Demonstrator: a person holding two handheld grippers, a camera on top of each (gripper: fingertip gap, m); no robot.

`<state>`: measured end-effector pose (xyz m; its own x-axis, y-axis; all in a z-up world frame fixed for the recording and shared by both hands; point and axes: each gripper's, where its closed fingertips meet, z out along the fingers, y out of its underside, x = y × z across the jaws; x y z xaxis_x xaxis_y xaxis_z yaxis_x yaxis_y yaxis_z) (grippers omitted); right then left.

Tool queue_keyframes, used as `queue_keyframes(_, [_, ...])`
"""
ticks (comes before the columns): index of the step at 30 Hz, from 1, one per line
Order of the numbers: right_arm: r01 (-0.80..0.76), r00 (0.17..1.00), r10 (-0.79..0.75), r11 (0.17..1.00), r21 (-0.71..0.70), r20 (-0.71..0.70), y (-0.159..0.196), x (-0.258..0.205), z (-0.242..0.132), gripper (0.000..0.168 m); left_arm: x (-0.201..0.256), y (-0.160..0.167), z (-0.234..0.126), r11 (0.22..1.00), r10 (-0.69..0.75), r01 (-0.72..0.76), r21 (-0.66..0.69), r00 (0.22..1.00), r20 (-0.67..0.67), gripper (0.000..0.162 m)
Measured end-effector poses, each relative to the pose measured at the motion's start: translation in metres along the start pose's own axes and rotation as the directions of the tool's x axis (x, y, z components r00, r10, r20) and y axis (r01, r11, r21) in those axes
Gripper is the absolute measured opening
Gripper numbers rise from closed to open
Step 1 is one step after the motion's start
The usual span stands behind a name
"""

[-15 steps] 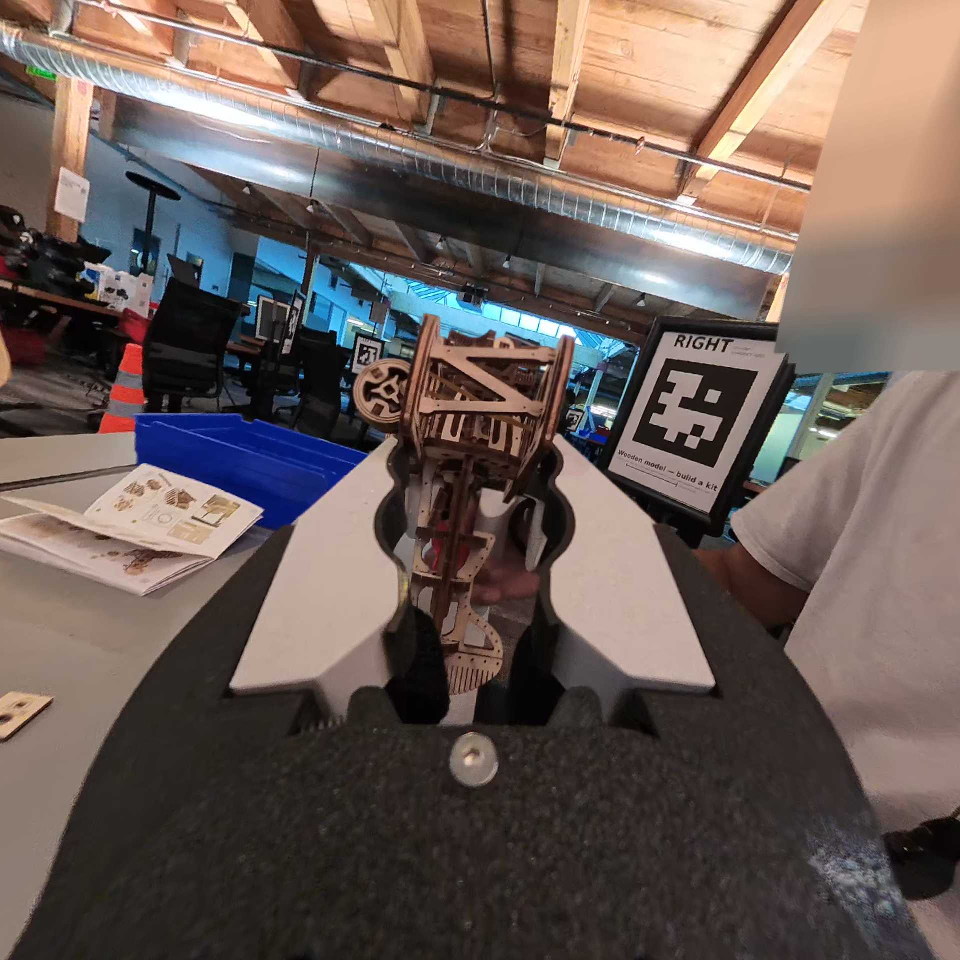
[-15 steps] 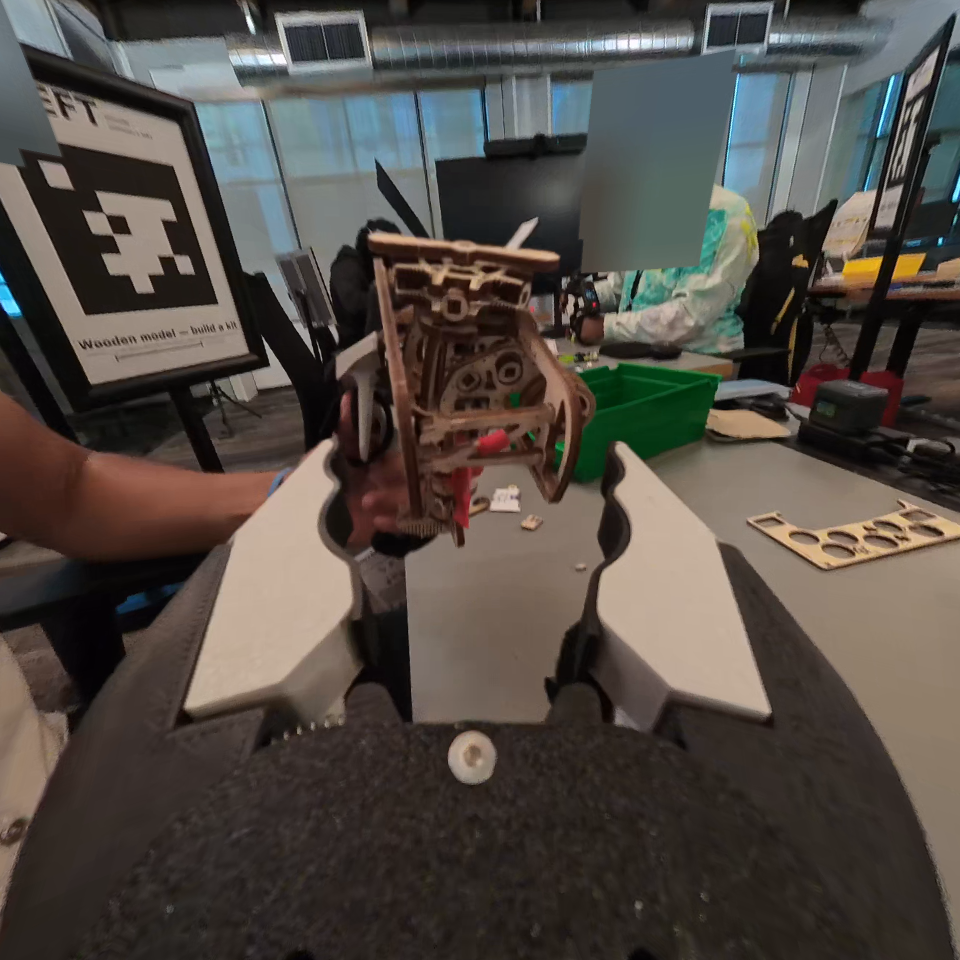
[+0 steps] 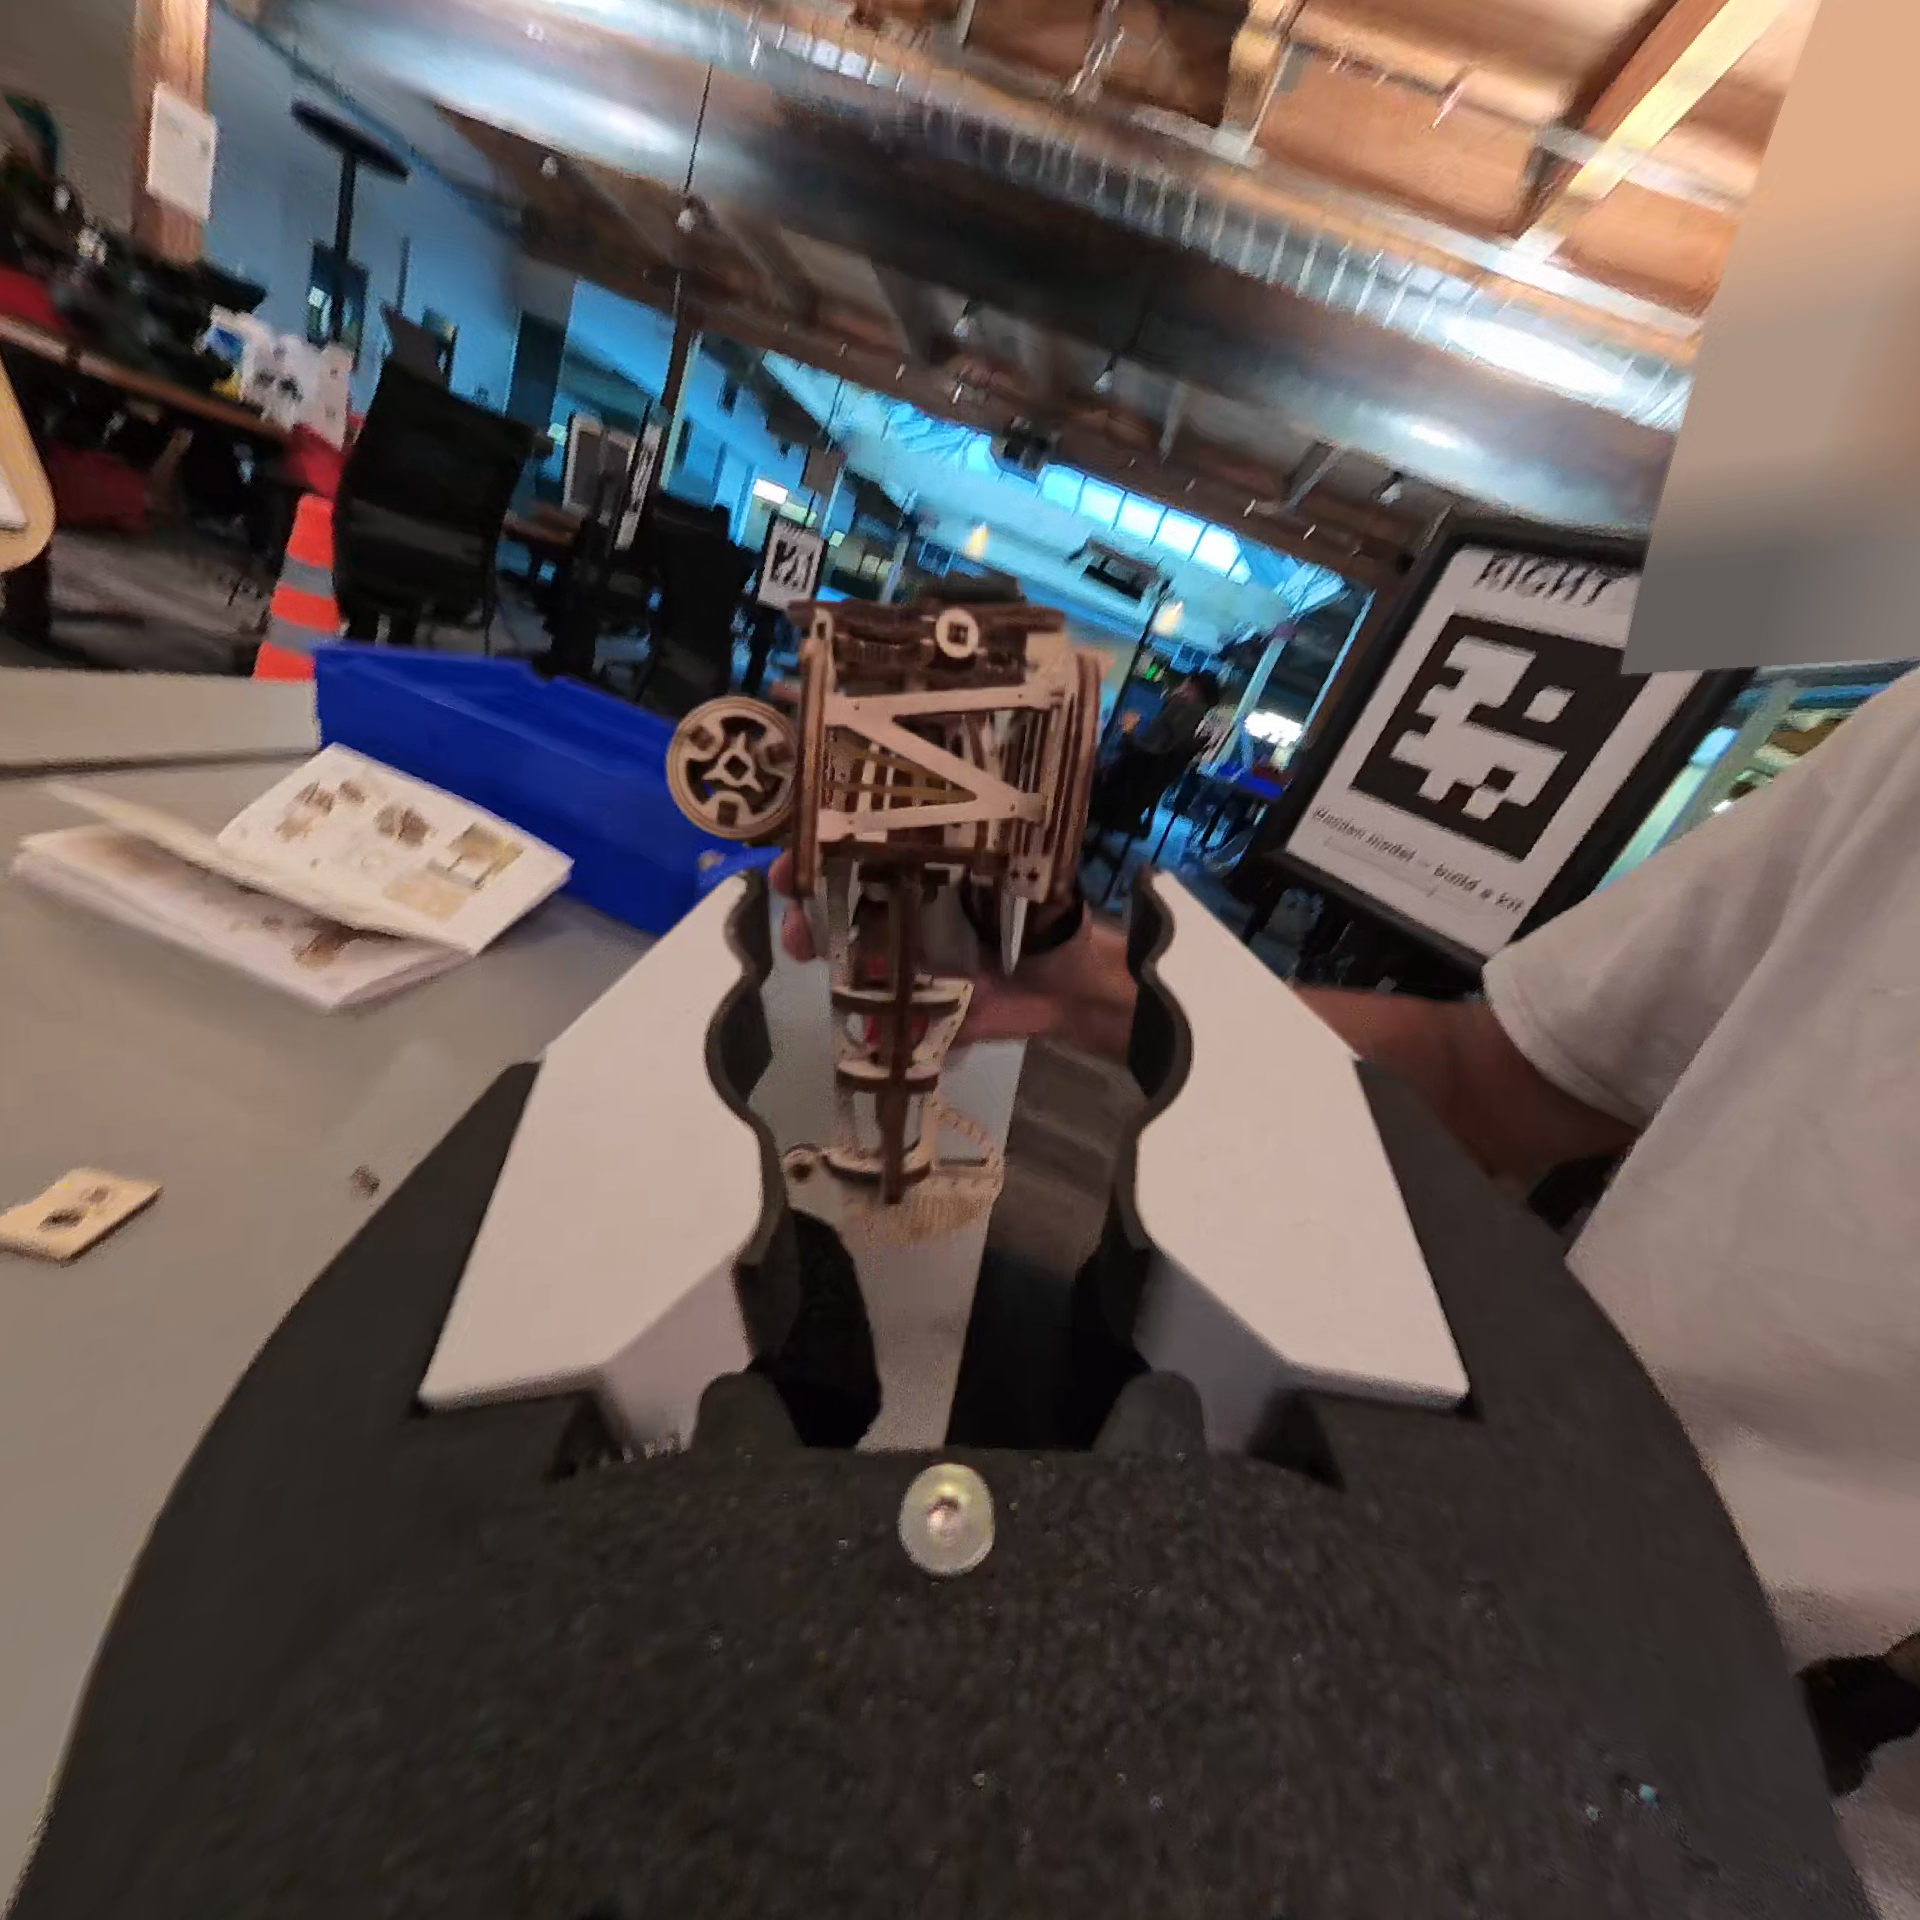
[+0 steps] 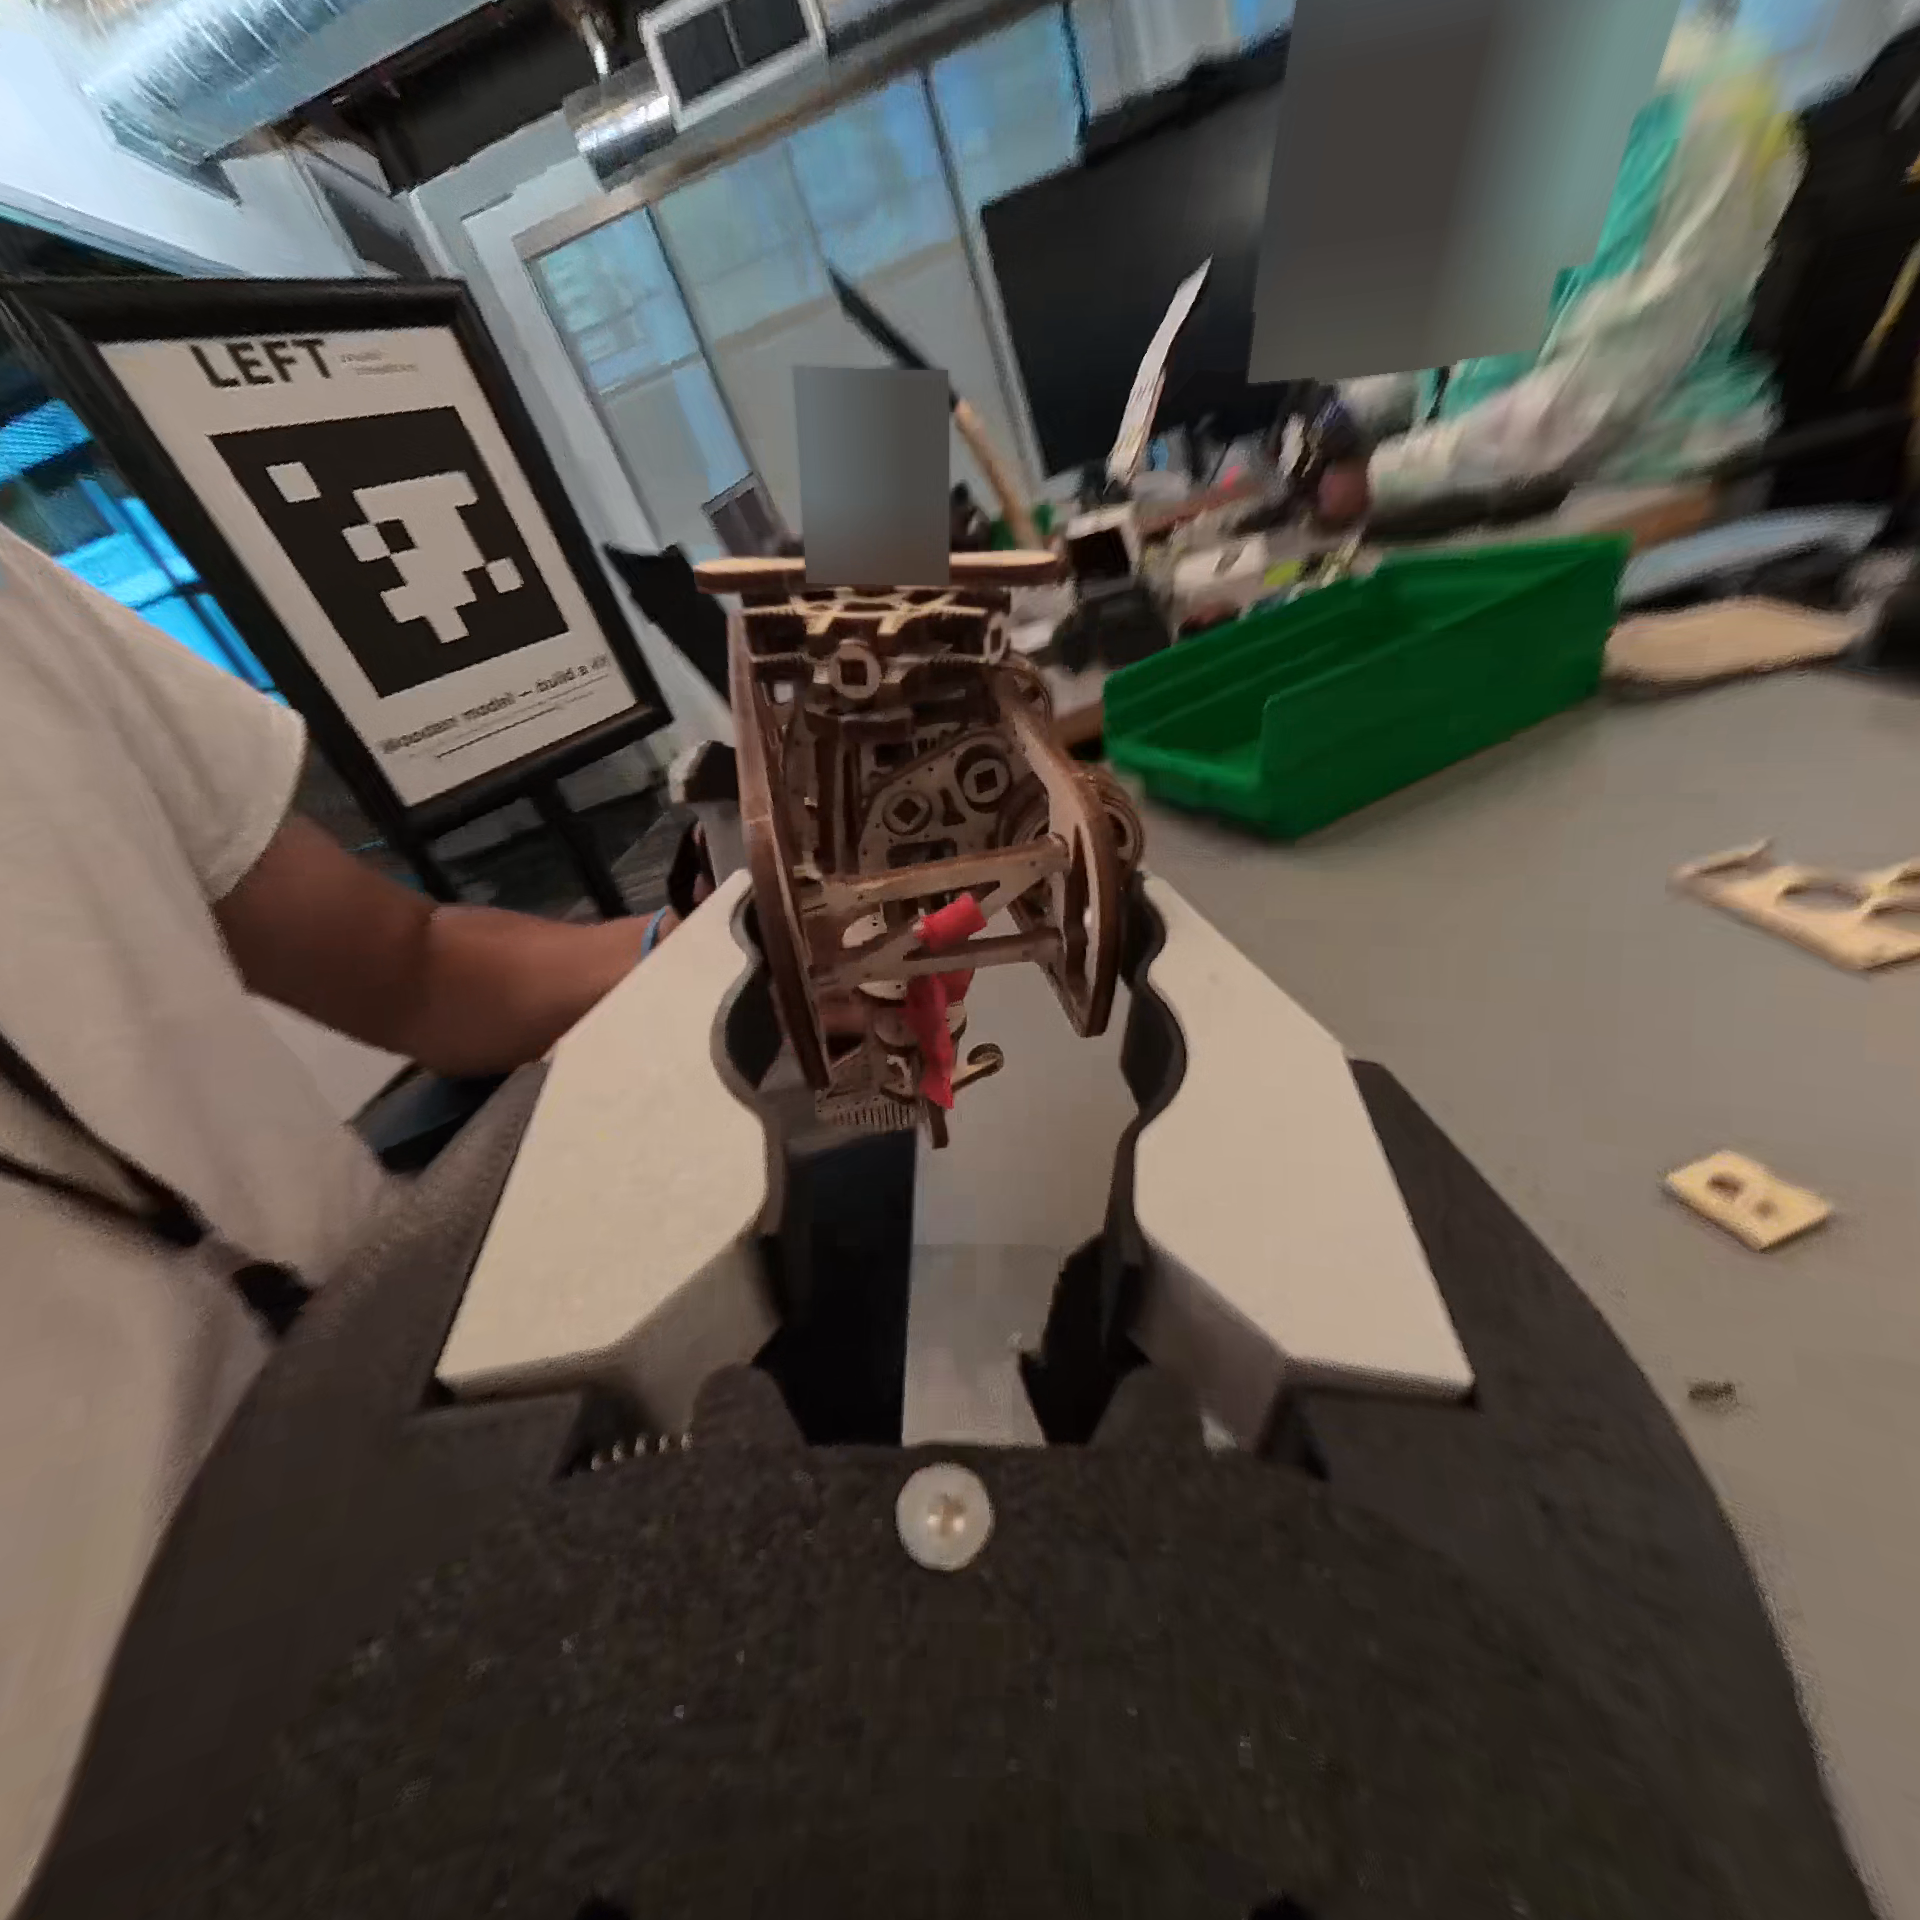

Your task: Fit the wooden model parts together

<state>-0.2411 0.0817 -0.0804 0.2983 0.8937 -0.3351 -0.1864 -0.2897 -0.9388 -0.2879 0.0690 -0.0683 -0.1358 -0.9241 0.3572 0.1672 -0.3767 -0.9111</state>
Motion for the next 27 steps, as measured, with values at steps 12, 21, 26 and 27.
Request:
queue_keyframes(12, [-0.285,0.744,0.668,0.304,-0.909,-0.009,0.084,0.087,0.008,0.057,-0.063,0.090,-0.041,0.791,0.317,-0.149,-0.594,0.929,0.189,0.081])
queue_keyframes(21, [-0.062,0.732,0.672,-0.102,-0.993,-0.115,0.116,0.107,0.024,0.057,-0.077,0.115,-0.072,0.769,0.268,-0.017,-0.639,0.916,0.298,0.075])
queue_keyframes(26, [0.032,0.799,0.599,-0.123,-0.992,-0.048,0.119,0.119,0.035,0.069,-0.078,0.116,-0.069,0.781,0.239,-0.006,-0.624,0.926,0.291,0.076])
queue_keyframes(27, [0.052,0.822,0.569,-0.122,-0.991,-0.027,0.120,0.124,0.036,0.072,-0.078,0.116,-0.069,0.778,0.246,-0.014,-0.628,0.927,0.284,0.078])
